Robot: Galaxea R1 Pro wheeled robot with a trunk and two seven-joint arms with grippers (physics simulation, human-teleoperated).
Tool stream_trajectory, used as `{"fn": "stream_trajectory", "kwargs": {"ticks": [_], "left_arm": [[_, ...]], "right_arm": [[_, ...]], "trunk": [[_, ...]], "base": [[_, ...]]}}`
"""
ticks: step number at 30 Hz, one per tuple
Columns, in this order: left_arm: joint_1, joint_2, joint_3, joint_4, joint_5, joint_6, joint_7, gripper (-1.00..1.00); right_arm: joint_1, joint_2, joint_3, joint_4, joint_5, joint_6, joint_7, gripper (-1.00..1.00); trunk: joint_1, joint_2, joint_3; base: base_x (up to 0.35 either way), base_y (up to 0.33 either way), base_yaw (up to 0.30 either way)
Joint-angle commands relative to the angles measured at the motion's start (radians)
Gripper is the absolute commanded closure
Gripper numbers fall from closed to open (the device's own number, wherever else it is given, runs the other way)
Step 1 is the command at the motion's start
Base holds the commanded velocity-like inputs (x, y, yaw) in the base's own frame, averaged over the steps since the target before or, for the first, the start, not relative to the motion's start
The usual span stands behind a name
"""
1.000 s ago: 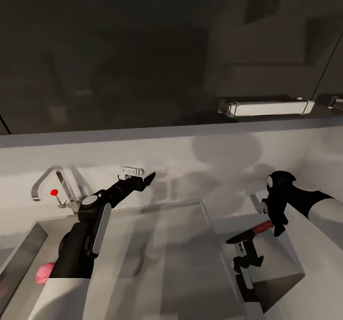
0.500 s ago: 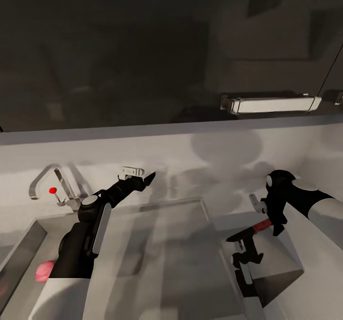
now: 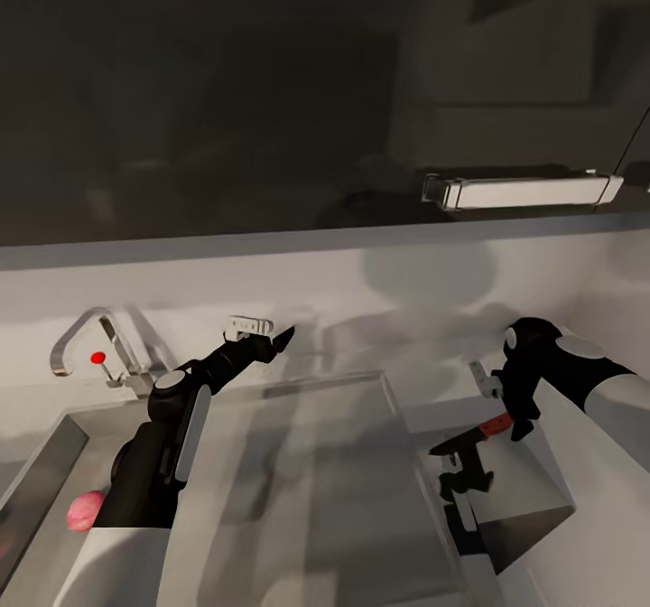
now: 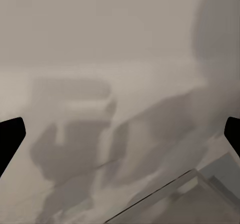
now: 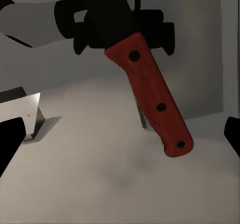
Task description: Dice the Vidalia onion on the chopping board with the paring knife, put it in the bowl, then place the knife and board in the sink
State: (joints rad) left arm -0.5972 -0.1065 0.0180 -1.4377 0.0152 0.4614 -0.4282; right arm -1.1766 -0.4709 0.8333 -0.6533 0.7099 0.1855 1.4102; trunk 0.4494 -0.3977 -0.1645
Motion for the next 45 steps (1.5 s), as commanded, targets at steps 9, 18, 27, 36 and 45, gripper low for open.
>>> {"fn": "stream_trajectory", "kwargs": {"ticks": [9, 18, 27, 36, 45], "left_arm": [[-0.001, -0.001, 0.002, -0.001, 0.002, 0.008, -0.004, -1.0], [-0.001, -0.001, 0.002, -0.001, 0.002, 0.008, -0.004, -1.0], [-0.001, -0.001, 0.002, -0.001, 0.002, 0.008, -0.004, -1.0], [-0.001, -0.001, 0.002, -0.001, 0.002, 0.008, -0.004, -1.0], [-0.001, -0.001, 0.002, -0.001, 0.002, 0.008, -0.004, -1.0]], "right_arm": [[-0.001, -0.006, -0.053, -0.003, -0.001, 0.008, 0.001, -1.0], [-0.001, -0.015, -0.063, -0.003, -0.001, 0.008, 0.001, -1.0], [-0.002, -0.017, -0.065, -0.003, 0.0, 0.008, 0.0, -1.0], [-0.002, -0.017, -0.065, -0.006, 0.0, 0.012, 0.001, -1.0], [-0.002, -0.017, -0.065, -0.034, 0.0, 0.012, 0.001, -1.0]], "trunk": [[0.001, -0.002, -0.011], [0.001, -0.002, -0.019], [0.001, -0.002, -0.027], [0.001, -0.002, -0.034], [0.001, -0.002, -0.043]], "base": [[0.0, 0.0, 0.0], [0.0, 0.0, 0.0], [0.0, 0.0, 0.0], [0.0, 0.0, 0.0], [0.0, 0.0, 0.0]]}}
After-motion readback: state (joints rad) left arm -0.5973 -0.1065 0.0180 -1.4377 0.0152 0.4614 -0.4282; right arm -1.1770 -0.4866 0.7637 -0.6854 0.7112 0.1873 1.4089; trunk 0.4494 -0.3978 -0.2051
